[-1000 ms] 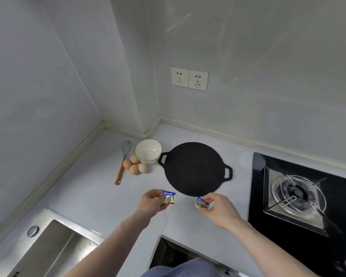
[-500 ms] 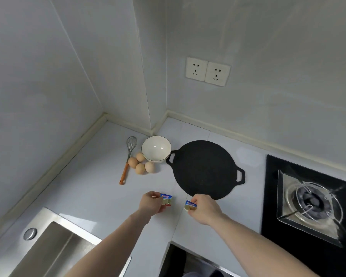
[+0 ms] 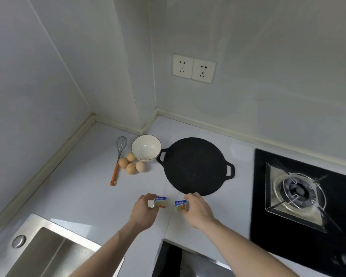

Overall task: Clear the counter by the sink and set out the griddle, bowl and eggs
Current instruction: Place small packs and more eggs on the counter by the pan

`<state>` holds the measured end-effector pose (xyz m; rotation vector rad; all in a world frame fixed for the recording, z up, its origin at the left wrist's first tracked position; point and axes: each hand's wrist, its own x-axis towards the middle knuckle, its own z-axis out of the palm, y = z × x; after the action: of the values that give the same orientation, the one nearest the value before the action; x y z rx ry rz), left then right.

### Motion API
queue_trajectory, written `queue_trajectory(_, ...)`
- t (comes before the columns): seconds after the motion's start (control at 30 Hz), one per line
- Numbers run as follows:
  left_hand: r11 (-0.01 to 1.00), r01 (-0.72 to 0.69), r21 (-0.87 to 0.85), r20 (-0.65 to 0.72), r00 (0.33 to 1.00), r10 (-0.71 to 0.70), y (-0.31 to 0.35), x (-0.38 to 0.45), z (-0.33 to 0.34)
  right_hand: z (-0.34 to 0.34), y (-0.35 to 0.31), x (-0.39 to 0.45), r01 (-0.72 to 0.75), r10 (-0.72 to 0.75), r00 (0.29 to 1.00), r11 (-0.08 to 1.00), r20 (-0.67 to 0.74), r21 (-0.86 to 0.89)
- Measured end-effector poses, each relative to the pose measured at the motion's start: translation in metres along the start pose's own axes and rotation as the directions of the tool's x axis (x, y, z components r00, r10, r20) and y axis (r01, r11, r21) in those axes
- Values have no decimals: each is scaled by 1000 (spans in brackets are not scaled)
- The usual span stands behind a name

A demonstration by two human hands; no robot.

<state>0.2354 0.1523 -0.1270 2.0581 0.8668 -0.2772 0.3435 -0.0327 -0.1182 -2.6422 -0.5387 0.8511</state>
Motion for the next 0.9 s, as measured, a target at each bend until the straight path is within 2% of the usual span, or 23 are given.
queue_trajectory(0.1, 994, -108, 34, 71, 992, 105, 24, -22, 1, -17, 26, -28, 3, 1, 999, 994, -33, 111)
queue_trajectory(0.2, 970, -236, 54, 134, 965, 227, 61, -47, 14, -37, 69, -71, -49, 71, 994, 970, -85, 238)
queue_trajectory(0.33, 901, -434, 19, 212, 882, 421, 121, -78, 45, -63, 131, -144, -79, 180, 961, 906, -209, 415)
queue_trajectory(0.5, 759, -651, -17, 331, 713, 619, 202, -141, 113, -79, 210, -255, -68, 341, 861, 811, -376, 581)
queue_trajectory(0.67, 575, -814, -79, 502, 466, 729, 259, -237, 196, -73, 282, -379, -37, 489, 713, 742, -503, 669)
queue_trajectory(0.73, 492, -864, -109, 562, 354, 747, 278, -284, 234, -67, 312, -439, -61, 563, 639, 716, -523, 696)
queue_trajectory(0.8, 438, -886, -152, 595, 272, 756, 293, -320, 260, -61, 332, -484, -92, 611, 572, 711, -548, 697)
queue_trajectory(0.9, 327, -924, -196, 652, 126, 747, 316, -379, 306, -46, 360, -563, -121, 708, 434, 659, -558, 742)
